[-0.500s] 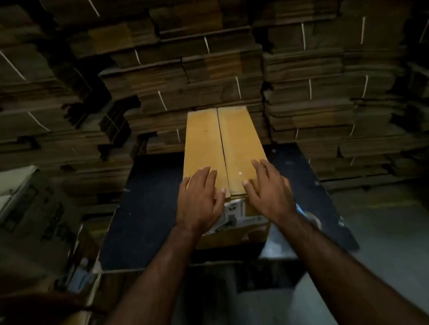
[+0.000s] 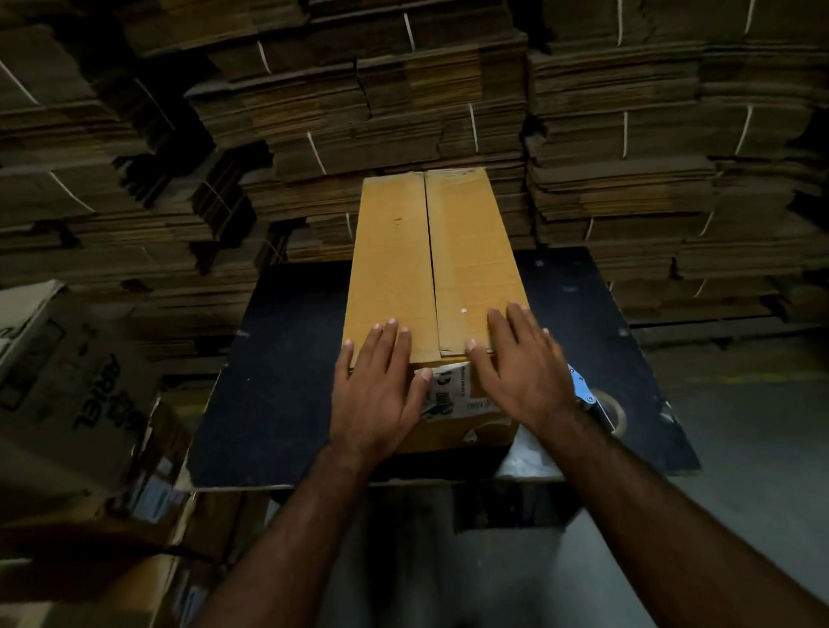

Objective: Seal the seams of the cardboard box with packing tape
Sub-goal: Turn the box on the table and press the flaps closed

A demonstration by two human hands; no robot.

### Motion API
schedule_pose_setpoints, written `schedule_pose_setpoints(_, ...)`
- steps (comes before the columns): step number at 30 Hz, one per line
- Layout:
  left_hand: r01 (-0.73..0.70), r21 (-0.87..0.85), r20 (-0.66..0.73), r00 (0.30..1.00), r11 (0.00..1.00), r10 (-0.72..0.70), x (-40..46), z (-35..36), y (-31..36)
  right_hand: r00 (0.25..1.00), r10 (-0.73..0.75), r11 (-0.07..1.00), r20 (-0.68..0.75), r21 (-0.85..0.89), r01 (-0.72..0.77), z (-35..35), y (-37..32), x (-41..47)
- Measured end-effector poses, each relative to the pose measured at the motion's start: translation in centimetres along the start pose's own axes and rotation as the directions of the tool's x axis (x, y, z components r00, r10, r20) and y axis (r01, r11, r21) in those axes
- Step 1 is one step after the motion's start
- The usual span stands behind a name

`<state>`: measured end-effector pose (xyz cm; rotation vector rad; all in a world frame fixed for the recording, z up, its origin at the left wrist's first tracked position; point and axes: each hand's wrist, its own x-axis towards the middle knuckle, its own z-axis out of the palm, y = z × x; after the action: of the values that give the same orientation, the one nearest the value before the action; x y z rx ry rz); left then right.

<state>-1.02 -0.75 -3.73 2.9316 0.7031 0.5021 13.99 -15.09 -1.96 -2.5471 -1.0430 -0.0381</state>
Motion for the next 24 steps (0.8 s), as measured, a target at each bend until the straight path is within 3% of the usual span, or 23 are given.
schedule_pose_setpoints(5, 0.086, -0.029, 0.099, 0.992, 0.996, -0.083, 4.1, -1.0, -0.5, 0.997, 0.011, 1.0, 0.08, -0.001, -0.011, -0.4, -0.1, 3.7)
schedule_pose_setpoints(10, 0.093, 0.007, 0.329, 0.94, 0.996, -0.091, 9.9, -1.1, -2.1, 0.987, 0.062, 0.998, 0.147, -0.03, -0.058, -0.3, 0.0, 8.5)
schedule_pose_setpoints(24, 0.177, -0.138, 0.286, 0.949, 0.975, -0.132, 22.3, 2.2, -8.0, 0.97, 0.202, 0.978, 0.133, -0.079, -0.193, 2.2, 0.0, 21.0)
